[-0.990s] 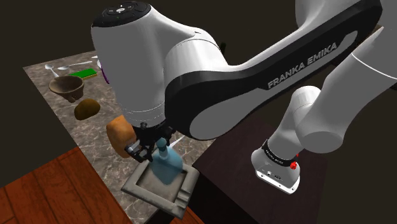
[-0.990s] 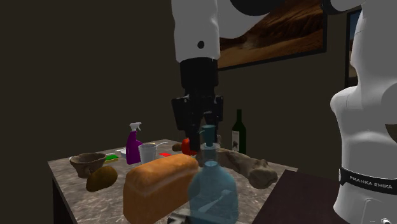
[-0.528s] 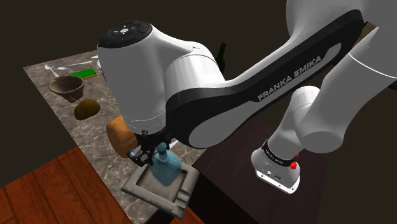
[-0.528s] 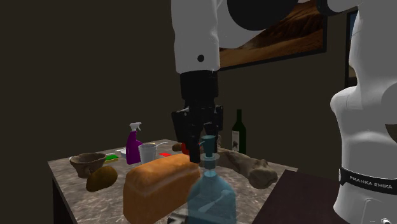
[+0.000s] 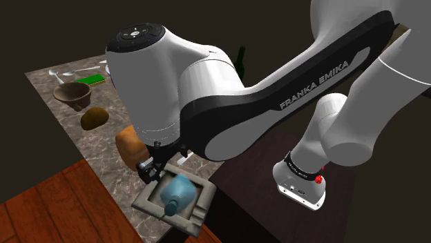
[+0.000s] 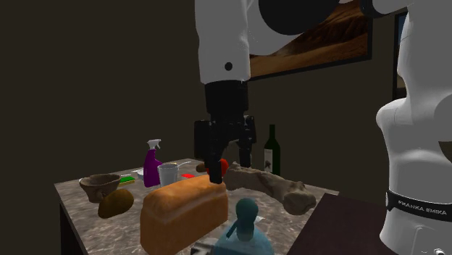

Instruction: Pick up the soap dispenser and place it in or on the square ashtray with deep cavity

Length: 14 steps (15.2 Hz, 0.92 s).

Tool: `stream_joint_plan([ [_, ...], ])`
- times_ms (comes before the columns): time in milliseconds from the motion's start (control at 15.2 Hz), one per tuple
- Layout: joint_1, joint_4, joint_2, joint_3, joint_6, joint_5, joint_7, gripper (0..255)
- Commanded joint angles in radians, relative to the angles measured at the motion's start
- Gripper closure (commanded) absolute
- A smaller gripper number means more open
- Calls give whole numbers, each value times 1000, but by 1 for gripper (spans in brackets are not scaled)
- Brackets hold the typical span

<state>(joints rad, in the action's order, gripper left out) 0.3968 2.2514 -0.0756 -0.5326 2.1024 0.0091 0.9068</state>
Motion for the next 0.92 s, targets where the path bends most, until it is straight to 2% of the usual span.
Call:
stream_joint_plan([
  [0,0,0,0,0,0,0,0,0],
  [66,0,0,0,0,0,0,0,0],
  [330,0,-90,-46,7,-129,23,-18,0],
  [858,0,-90,-46,7,-129,23,-18,0],
])
